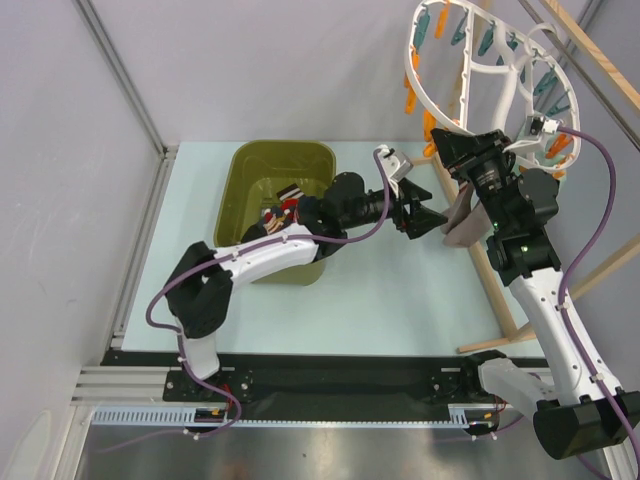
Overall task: Remove the socks clipped to the hanger
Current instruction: Place the sock in the bin, then remove the sock from the hanger, then place the sock in the bin, then remove the sock from the hanger.
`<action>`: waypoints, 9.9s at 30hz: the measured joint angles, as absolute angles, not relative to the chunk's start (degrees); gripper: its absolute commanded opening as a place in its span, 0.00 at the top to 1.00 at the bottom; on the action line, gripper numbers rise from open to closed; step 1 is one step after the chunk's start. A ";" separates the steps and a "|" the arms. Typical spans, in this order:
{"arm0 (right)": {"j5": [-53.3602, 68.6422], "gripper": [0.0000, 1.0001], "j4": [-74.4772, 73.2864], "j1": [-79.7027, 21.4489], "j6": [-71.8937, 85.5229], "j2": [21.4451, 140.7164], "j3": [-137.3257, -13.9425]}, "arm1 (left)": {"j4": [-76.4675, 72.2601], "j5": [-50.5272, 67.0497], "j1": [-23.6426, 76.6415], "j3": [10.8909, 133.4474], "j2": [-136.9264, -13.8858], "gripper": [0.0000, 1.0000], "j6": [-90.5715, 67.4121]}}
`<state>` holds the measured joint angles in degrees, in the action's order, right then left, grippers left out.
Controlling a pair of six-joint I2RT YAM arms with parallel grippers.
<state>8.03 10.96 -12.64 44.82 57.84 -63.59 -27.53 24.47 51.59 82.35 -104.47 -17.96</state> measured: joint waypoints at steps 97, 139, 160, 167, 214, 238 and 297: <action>-34.39 0.37 -43.05 -32.82 39.11 65.67 -95.22 | -25.12 15.05 56.47 88.99 -102.94 1.00 -12.36; -35.51 0.45 -41.71 -26.74 32.75 67.70 -96.79 | -24.67 12.56 57.10 87.48 -100.68 1.00 -11.44; -34.41 1.00 -38.96 -25.28 32.47 67.59 -94.37 | -23.92 12.45 57.21 85.93 -99.72 1.00 -11.42; -34.11 1.00 -38.15 -25.12 32.47 67.44 -93.60 | -21.98 10.70 56.99 83.31 -97.56 1.00 -11.31; -29.02 1.00 -35.46 -23.09 32.95 65.30 -91.74 | 17.67 -9.61 28.99 71.37 -83.22 0.26 -4.36; -20.97 1.00 -34.59 -22.24 36.47 65.17 -92.33 | -32.08 15.68 52.58 73.36 -100.25 0.18 -4.29; -13.17 0.03 -45.98 -17.02 21.87 28.95 -61.36 | -19.94 20.45 59.61 107.46 -119.42 1.00 -14.76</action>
<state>-13.17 -45.98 -17.02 21.87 28.95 -61.36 -19.94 20.45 59.61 107.46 -119.42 -14.76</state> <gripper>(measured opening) 0.973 0.011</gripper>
